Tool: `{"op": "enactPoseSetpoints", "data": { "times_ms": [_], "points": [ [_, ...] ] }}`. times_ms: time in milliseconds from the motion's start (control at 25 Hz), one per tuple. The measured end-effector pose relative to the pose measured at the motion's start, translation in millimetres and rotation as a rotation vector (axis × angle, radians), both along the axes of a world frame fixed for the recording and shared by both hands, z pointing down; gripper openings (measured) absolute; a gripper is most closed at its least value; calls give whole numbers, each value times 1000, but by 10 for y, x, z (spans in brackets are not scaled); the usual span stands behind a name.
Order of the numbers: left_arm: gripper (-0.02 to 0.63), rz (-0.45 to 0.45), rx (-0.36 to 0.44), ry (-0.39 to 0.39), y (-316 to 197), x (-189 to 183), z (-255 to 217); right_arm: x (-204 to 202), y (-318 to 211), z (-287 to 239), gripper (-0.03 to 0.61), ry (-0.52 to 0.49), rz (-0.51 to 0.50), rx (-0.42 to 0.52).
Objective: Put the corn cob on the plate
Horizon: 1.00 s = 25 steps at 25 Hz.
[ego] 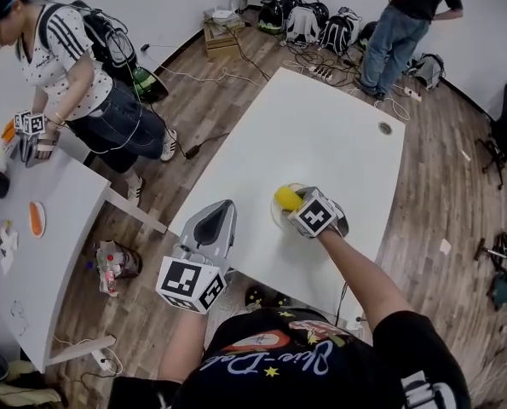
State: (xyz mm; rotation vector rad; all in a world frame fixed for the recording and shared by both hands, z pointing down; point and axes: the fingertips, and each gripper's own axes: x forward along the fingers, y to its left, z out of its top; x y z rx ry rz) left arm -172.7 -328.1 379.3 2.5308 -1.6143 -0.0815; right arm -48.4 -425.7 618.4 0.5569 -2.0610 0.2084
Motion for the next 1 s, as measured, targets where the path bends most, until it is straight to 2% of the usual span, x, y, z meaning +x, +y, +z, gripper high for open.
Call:
{"op": "enactPoseSetpoints", "data": {
  "times_ms": [160, 280, 440, 520, 600, 680, 840, 1000],
  "points": [
    [-5, 13, -7, -6, 32, -9, 39, -104, 37, -69, 250, -110, 27, 8],
    [-5, 31, -2, -9, 23, 41, 35, -123, 62, -361, 250, -218, 60, 48],
    [-5, 65, 12, -20, -12, 162, 17, -11, 189, -1049, 250, -501, 171, 138],
    [-5, 80, 28, -24, -39, 229, -7, 147, 270, -1432, 250, -660, 248, 196],
    [-5, 94, 42, -23, -60, 287, -41, 318, 381, -1780, 245, -777, 302, 268],
    [-5, 113, 48, -25, -74, 359, -62, 456, 525, -2061, 48, -844, 312, 338],
    [-5, 151, 59, -31, -105, 548, -101, 639, 734, -2415, 28, -942, 292, 401],
    [-5, 192, 74, -42, -128, 720, -159, 761, 761, -2452, 21, -940, 317, 413]
  ]
}}
